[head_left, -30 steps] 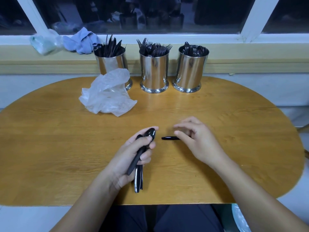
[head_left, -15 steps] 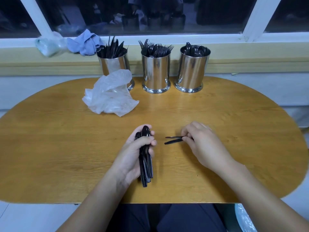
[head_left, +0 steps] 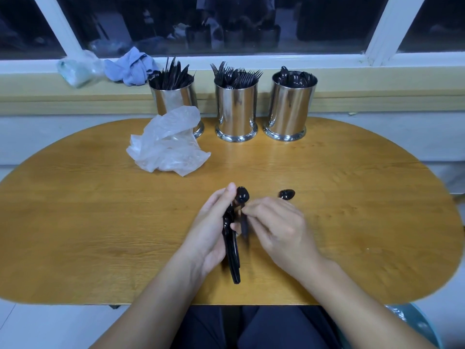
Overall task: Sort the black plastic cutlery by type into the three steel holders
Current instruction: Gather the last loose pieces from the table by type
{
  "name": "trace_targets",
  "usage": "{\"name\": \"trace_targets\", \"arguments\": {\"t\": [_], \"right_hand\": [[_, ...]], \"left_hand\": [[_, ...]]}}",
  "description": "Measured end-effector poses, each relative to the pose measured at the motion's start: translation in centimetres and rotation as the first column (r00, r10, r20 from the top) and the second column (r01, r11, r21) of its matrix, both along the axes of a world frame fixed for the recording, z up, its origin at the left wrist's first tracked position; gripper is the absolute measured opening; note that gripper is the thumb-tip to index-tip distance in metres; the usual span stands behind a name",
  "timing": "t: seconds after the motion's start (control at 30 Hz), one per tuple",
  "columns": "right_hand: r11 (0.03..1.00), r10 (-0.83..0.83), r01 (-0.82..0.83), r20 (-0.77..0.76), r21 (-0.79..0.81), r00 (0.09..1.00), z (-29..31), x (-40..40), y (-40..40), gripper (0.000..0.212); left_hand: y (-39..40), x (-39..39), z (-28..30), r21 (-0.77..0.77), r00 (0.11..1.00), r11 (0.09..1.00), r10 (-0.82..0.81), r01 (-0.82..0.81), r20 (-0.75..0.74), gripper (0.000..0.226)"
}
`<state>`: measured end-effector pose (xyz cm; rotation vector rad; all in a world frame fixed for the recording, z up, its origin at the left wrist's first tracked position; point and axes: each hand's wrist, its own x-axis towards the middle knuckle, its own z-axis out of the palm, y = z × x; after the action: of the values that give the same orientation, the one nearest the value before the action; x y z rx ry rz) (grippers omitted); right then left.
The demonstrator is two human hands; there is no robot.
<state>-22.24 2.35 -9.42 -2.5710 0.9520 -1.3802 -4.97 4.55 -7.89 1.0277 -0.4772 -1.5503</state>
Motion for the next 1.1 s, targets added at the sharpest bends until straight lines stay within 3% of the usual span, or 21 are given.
{"name": "trace_targets", "arguments": {"t": [0.13, 0.23, 0.3, 0.37, 0.47, 0.53, 0.63, 0.77, 0.87, 1.0, 1.1], "right_hand": [[0.996, 0.035, -0.038, -0.047, -0.08, 0.998, -0.4, 0.4, 0.5, 0.01], [0.997, 0.082, -0.081, -0.057, 0.019, 0.995, -0.7, -0.1, 0.2, 0.012], [0.989, 0.0, 0.006, -0.04, 0.151, 0.999, -0.8, -0.9, -0.4, 0.018], [0.938, -0.205, 0.2, -0.012, 0.283, 0.979, -0.8, -1.9, -1.4, 0.025], [0.822, -0.321, 0.387, -0.221, 0.418, 0.921, -0.9, -2.7, -2.6, 0.035], [0.801, -0.271, 0.423, -0.374, 0.423, 0.887, -1.1, -2.6, -2.8, 0.038], [0.805, -0.272, 0.474, -0.488, 0.358, 0.83, -0.9, -2.2, -2.5, 0.043], [0.827, -0.3, 0.496, -0.538, 0.266, 0.788, -0.3, -2.0, -1.8, 0.039], [0.816, -0.285, 0.487, -0.518, 0.31, 0.807, -0.2, -2.5, -1.9, 0.033], [0.755, -0.316, 0.499, -0.431, 0.425, 0.845, -0.2, -3.6, -2.3, 0.014], [0.71, -0.394, 0.573, -0.443, 0.41, 0.805, -0.3, -4.5, -2.6, 0.007]], "left_hand": [[0.0, -0.1, -0.2, 0.03, 0.999, 1.0, -0.003, 0.001, 0.036, 0.045], [-0.5, 0.0, -0.4, 0.017, 1.0, 1.0, 0.02, -0.02, 0.003, 0.032], [-0.8, 0.0, -0.7, 0.016, 0.996, 0.998, 0.066, -0.065, -0.061, 0.035], [-1.0, 0.2, -1.2, 0.026, 0.984, 0.993, 0.121, -0.119, -0.131, 0.04], [-1.1, 0.5, -1.2, 0.036, 0.978, 0.989, 0.15, -0.147, -0.141, 0.049], [-1.3, 0.6, -1.2, 0.037, 0.979, 0.989, 0.148, -0.144, -0.143, 0.051], [-1.5, 0.9, -1.3, 0.047, 0.968, 0.989, 0.149, -0.142, -0.203, 0.041], [-1.8, 1.4, -1.6, 0.054, 0.96, 0.991, 0.131, -0.121, -0.247, 0.021], [-1.8, 1.3, -1.5, 0.047, 0.971, 0.991, 0.133, -0.126, -0.198, 0.007], [-1.6, 0.8, -1.1, 0.011, 0.99, 0.993, 0.12, -0.12, -0.08, 0.029], [-1.6, 0.4, -0.9, -0.005, 0.993, 0.993, 0.116, -0.116, -0.016, 0.032]]}}
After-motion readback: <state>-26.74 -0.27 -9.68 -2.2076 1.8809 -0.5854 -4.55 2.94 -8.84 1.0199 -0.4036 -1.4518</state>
